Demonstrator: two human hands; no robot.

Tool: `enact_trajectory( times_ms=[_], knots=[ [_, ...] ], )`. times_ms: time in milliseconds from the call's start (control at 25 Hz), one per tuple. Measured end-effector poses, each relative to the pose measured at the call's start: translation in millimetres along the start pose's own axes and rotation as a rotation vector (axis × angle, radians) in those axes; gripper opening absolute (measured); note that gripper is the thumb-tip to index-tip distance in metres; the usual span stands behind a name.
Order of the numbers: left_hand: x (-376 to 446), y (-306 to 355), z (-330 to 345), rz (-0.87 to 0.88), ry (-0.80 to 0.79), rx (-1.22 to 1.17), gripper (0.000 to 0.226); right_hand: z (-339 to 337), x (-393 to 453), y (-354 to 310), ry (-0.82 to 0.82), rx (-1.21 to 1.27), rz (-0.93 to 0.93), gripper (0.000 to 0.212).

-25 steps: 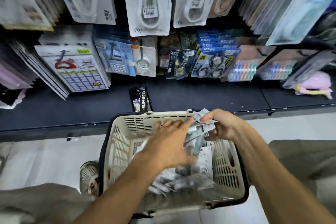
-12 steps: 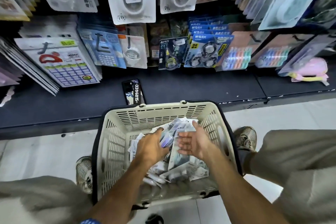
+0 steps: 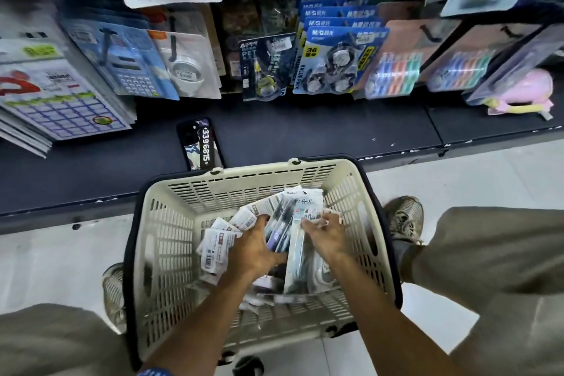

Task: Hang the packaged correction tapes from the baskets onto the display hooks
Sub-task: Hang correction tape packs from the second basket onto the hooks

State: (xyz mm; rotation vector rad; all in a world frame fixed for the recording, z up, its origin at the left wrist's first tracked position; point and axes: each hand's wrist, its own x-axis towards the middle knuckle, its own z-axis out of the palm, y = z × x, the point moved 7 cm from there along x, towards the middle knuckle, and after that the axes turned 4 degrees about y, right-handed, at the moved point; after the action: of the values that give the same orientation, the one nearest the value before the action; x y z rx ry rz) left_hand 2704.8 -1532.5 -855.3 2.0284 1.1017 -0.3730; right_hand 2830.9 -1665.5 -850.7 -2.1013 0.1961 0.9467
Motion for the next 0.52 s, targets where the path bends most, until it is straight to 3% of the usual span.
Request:
enact_trajectory(
  times_ms=[120, 200, 280, 360, 520],
  knots=[
    [-5.0, 7.2, 2.1, 0.0, 0.068, -0.055, 0.102, 4.0, -8.1, 2.8, -0.083, -0.075, -0.034, 0.055],
    [-0.5, -0.5, 1.9, -0.032, 0.015, -0.25, 0.103, 10.8, -14.0, 13.3, -0.333, 0.019, -0.003, 0.066],
    [3.6, -8.7, -8.1, -0.061, -0.055, -0.463, 0.105, 16.7, -23.3, 24.2, -0.55, 0.01, -0.009, 0.091],
    [0.7, -13.9, -20.4, -0.06, -0.112, -0.522, 0.104, 17.7, -27.7, 27.6, -0.553, -0.029, -0.075, 0.107],
    [-15.0, -9.9, -48.0, 0.003, -0.12, -0.651, 0.076, 18.9, -39.4, 16.0, -0.504, 0.118, -0.091, 0.115]
  ],
)
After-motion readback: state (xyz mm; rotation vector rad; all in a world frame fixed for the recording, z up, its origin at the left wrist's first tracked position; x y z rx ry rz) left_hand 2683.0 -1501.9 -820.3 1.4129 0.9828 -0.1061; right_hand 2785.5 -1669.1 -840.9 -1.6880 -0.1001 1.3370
